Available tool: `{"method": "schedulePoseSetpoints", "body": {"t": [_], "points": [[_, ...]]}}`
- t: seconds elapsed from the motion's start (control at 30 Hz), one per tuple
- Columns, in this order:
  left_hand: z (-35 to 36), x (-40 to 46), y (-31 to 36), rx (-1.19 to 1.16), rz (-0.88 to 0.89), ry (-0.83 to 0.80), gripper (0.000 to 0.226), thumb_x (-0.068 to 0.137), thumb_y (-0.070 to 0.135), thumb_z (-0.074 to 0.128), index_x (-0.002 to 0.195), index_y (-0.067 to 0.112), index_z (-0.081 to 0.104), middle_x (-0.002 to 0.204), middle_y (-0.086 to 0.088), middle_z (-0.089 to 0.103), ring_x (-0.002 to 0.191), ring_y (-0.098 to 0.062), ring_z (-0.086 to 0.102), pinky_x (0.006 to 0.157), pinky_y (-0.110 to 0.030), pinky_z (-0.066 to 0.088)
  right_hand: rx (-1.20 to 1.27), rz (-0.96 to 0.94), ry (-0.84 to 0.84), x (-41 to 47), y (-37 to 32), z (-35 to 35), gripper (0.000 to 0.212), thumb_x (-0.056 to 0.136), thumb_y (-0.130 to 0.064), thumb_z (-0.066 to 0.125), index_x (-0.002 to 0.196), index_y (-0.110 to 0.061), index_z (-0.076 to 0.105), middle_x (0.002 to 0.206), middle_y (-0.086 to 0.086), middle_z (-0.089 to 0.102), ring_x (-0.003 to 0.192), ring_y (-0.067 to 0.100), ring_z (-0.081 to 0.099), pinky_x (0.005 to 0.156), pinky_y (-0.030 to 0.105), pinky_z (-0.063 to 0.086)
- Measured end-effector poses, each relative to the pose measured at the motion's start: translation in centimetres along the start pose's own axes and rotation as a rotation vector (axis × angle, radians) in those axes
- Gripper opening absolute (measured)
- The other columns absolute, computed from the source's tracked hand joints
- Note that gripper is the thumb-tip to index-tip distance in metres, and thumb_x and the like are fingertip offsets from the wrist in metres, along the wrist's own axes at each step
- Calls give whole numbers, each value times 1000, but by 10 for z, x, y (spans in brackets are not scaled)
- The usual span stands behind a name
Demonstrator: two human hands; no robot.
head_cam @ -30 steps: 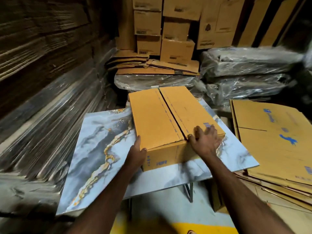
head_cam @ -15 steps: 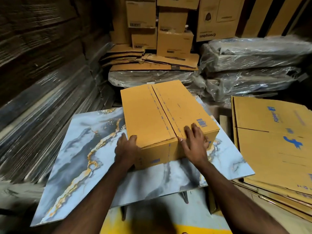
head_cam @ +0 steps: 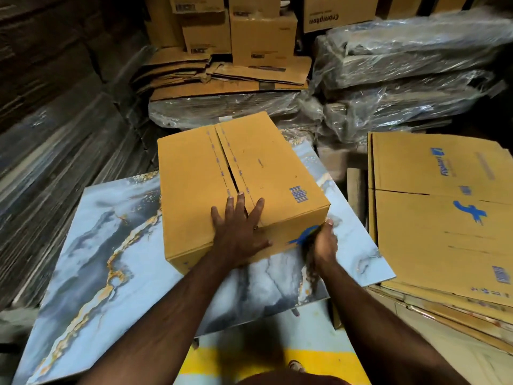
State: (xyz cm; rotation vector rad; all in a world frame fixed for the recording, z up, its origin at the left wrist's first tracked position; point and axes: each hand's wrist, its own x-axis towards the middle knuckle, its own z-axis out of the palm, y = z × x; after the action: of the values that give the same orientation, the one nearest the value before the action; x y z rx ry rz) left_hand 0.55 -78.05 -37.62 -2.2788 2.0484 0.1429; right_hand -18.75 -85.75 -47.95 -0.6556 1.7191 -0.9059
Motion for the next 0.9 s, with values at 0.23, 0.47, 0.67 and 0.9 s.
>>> {"method": "schedulePoseSetpoints", "body": {"t": [0.23, 0.47, 0.67, 0.9], "points": [[9, 4, -7, 58, -4, 74, 88, 82, 79, 31, 155, 41, 0, 164, -13, 2, 150, -37, 4, 111, -68, 7, -74, 46, -63, 14, -9, 0, 113, 64, -87, 6, 141, -16, 49, 143, 17, 50, 128, 36, 49, 111, 51, 36], [8, -3, -26, 85, 10, 76, 87, 89, 72, 39, 156, 38, -4, 165, -12, 1, 151, -35, 4, 113, -65, 11, 203, 158, -304, 123, 37, 32, 130, 39, -110, 22, 139, -32, 52, 136, 9, 60, 112, 34, 65, 90, 55, 53], [2, -16, -52, 66, 29, 81, 88, 81, 80, 12, 156, 36, -5, 165, -10, 3, 151, -34, 8, 114, -63, 13, 352, 206, -406, -40, -47, 14, 57, 100, -55, 30, 102, -11, 67, 80, 10, 73, 73, 26, 67, 61, 27, 56], [-43, -31, -106, -249, 20, 185, 84, 85, 75, 26, 156, 38, -2, 166, -1, -2, 152, -23, 2, 118, -55, 9, 531, 213, -323, -73, -92, 13, 44, 97, -52, 40, 79, -13, 47, 61, 2, 44, 43, 12, 37, 36, 14, 26]]}}
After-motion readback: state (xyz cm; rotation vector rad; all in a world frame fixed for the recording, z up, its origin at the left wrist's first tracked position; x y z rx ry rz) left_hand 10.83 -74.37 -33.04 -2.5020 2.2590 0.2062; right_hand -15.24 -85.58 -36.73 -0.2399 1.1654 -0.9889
